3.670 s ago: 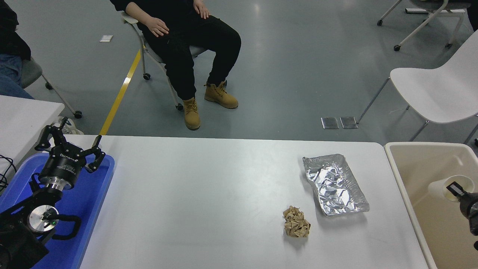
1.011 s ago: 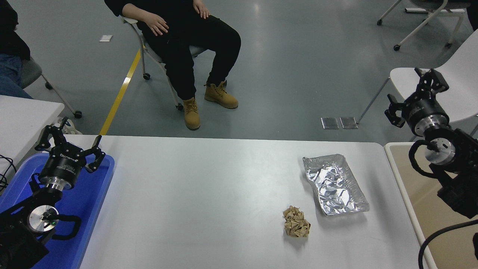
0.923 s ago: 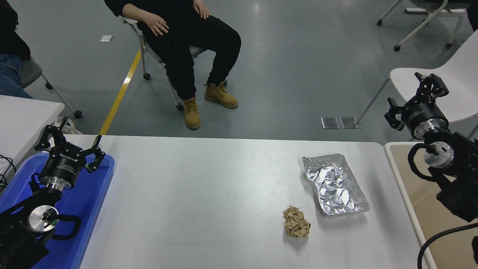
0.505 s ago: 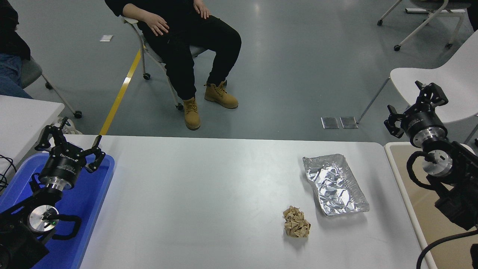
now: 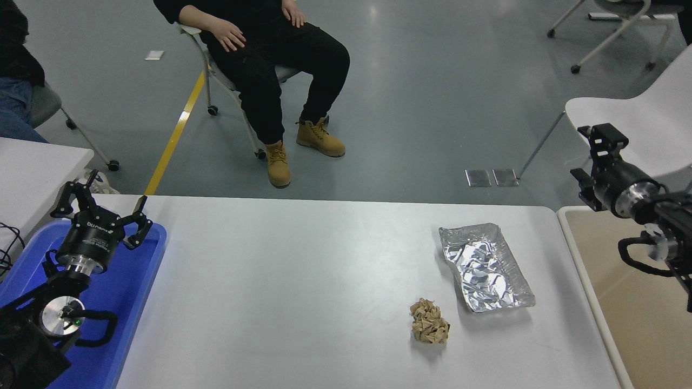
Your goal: Clean the table surface
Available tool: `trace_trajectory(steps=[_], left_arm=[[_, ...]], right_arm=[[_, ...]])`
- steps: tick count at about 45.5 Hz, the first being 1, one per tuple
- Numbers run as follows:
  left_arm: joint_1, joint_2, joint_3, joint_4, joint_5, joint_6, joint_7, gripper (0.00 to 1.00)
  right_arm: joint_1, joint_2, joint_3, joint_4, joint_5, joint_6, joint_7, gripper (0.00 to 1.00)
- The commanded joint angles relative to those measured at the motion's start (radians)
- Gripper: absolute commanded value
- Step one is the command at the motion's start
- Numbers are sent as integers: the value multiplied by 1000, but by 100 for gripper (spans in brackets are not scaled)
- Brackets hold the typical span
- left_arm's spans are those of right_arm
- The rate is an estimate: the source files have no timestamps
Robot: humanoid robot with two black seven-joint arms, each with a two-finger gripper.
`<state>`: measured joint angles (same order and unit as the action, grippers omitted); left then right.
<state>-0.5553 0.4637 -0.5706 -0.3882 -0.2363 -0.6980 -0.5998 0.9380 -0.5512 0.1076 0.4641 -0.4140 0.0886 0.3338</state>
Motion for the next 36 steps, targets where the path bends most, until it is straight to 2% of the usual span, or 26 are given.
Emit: trace_trajectory(steps=[1, 5, 11, 21, 31, 36], left_arm=[[0, 0, 0, 0, 0, 0, 0, 100], [0, 1, 0, 0, 0, 0, 0, 100], [0, 0, 0, 0, 0, 0, 0, 100], [0, 0, 0, 0, 0, 0, 0, 100], [0, 0, 0, 0, 0, 0, 2, 100], [0, 0, 0, 0, 0, 0, 0, 100]], right_arm=[[65, -36, -279, 2, -238, 0, 82, 91], [73, -42, -331, 8, -391, -1, 132, 86], [74, -42, -353, 73, -532, -4, 189, 84], [79, -35, -411, 228, -683, -4, 192, 84], [81, 43, -536, 208, -727, -29, 191, 84], [64, 94, -543, 134, -726, -58, 189, 84]])
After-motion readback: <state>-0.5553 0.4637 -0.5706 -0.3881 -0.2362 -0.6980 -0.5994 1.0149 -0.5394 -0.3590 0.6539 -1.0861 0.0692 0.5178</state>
